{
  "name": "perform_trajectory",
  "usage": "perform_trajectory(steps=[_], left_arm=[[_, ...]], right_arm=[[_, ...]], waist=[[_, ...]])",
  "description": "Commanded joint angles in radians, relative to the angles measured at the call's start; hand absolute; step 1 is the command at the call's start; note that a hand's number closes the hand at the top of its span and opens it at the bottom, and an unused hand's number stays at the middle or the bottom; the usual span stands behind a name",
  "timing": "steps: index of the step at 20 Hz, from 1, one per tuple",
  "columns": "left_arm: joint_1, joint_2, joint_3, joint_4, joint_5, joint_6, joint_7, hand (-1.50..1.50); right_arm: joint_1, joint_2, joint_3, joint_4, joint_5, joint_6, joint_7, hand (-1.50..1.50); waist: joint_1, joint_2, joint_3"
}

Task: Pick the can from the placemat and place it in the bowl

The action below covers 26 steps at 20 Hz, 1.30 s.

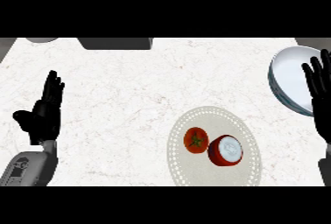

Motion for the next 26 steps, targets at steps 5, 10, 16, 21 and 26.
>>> perform_trajectory(steps=[5, 10, 16, 21, 26], left_arm=[[-0.043, 0.083, -0.058, -0.096, -0.100, -0.002, 0.095, 0.00], [-0.041, 0.109, -0.085, -0.169, -0.094, -0.044, 0.212, 0.00], [0.006, 0.099, -0.103, -0.258, -0.129, -0.019, 0.267, 0.00], [-0.020, 0.064, -0.123, -0.261, -0.153, -0.006, 0.286, 0.00], [0.000, 0.075, -0.102, -0.252, -0.166, -0.003, 0.280, 0.00]], right_arm=[[0.096, 0.001, 0.028, 0.092, -0.198, 0.438, -0.139, 1.50], [0.229, 0.044, -0.107, 0.336, -0.020, 0.277, -0.396, -1.50], [0.283, -0.121, -0.077, 0.232, 0.149, 0.463, -0.588, -1.50], [0.285, -0.233, -0.049, 0.086, 0.242, 0.425, -0.394, -1.50], [0.266, -0.294, 0.028, -0.002, 0.410, 0.381, -0.245, -1.50]], waist=[[0.014, -0.025, 0.026], [0.012, -0.024, 0.024], [0.011, -0.030, 0.020], [0.010, -0.029, 0.018], [0.015, -0.026, 0.018]])
